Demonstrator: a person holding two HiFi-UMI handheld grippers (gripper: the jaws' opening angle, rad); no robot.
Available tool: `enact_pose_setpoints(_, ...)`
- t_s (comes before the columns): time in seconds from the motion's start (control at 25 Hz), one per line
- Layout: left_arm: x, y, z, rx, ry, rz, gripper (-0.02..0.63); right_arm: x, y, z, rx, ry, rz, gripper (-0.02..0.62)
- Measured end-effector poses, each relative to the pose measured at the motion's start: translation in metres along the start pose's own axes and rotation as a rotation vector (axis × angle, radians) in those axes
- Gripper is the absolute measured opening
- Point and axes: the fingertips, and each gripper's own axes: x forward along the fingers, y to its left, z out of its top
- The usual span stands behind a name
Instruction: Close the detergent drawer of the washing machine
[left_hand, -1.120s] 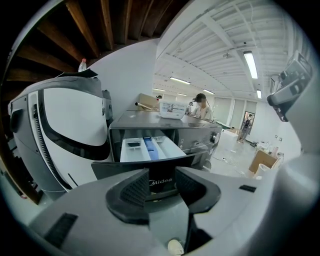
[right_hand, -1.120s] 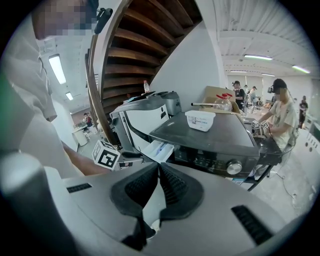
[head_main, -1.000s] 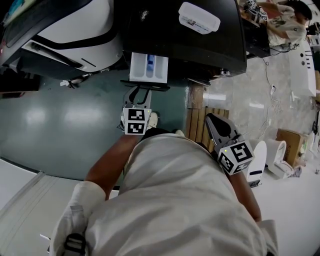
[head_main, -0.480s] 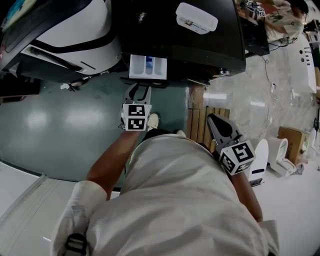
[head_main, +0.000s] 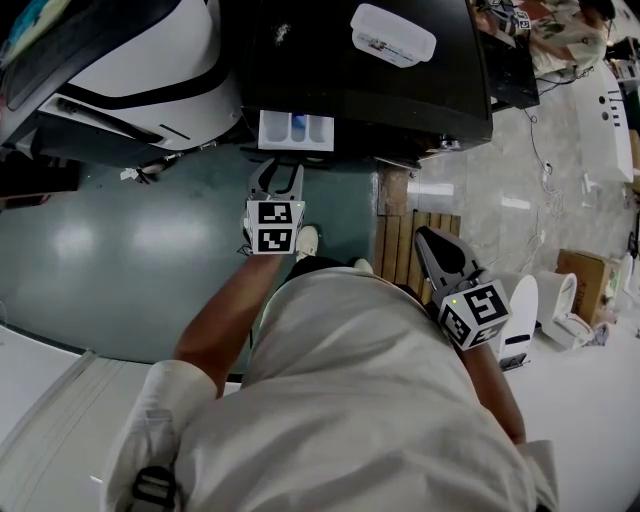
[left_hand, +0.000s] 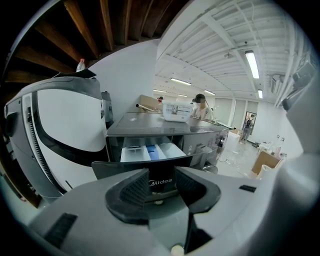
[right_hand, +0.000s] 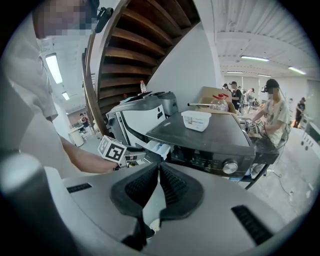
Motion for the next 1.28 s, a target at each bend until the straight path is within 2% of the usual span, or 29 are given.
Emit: enact_pose_setpoints(1.28, 0.042, 0.018, 0.033, -0.013, -0.019, 0.016, 0.166, 0.02, -0.022, 0.012, 0.029, 0.024, -0.018, 0.017)
